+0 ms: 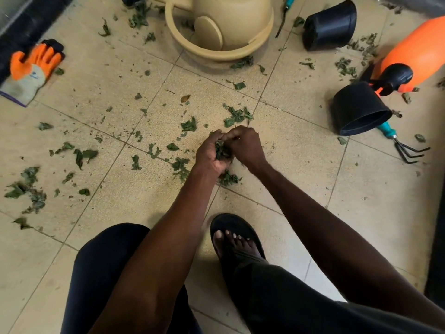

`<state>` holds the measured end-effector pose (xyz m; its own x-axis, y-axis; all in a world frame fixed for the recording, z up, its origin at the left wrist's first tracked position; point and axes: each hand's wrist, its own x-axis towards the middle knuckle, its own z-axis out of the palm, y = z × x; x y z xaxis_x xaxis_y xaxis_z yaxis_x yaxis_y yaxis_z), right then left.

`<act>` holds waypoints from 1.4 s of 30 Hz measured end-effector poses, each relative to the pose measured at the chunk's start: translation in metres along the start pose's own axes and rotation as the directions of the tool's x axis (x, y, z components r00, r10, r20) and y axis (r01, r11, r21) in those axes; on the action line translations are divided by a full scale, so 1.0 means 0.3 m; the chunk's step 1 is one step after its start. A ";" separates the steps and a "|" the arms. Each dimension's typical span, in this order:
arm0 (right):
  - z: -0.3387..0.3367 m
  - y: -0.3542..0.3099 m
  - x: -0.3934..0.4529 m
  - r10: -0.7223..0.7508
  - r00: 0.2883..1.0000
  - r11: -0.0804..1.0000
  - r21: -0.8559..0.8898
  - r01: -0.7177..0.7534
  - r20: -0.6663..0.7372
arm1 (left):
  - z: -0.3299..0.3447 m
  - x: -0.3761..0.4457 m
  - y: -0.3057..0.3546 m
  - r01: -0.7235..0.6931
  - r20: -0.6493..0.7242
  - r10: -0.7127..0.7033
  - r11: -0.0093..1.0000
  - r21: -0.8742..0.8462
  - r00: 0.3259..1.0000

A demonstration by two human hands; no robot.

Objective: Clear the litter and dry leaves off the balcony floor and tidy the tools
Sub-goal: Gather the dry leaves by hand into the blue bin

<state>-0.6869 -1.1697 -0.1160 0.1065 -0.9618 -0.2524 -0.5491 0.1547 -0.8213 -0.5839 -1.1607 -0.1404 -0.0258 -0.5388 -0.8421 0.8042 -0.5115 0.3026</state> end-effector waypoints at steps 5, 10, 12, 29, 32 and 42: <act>-0.095 0.028 0.122 0.091 0.993 0.977 0.188 -0.103 0.069 | -0.024 0.033 0.087 -0.075 -0.002 0.075 0.993 -0.095 0.997; -0.102 0.151 0.315 0.227 0.967 0.974 0.032 -0.224 -0.113 | -0.006 0.068 0.156 -0.089 0.055 0.099 0.983 -0.162 0.994; -0.060 0.174 0.345 0.123 0.992 0.988 -0.094 -0.124 -0.013 | -0.008 0.090 0.176 -0.086 0.039 0.093 0.984 -0.157 0.995; 0.040 0.217 0.171 -0.423 0.854 0.727 -0.448 0.520 0.304 | -0.080 0.058 0.148 -0.070 -0.079 0.068 0.997 -0.014 0.995; 0.034 0.267 0.131 -0.392 0.791 0.639 -0.480 0.601 0.470 | -0.081 0.037 0.135 -0.074 -0.081 0.076 0.997 0.028 0.994; -0.002 0.378 -0.049 -0.459 0.813 0.601 -0.549 0.581 0.358 | -0.095 0.010 0.038 0.004 -0.121 0.010 0.993 0.116 0.993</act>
<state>-0.7511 -1.1382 -0.2050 0.6352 -0.7723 -0.0114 -0.7234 -0.5897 -0.3592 -0.5578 -1.1490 -0.1522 0.0544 -0.4589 -0.8868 0.7297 -0.5880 0.3491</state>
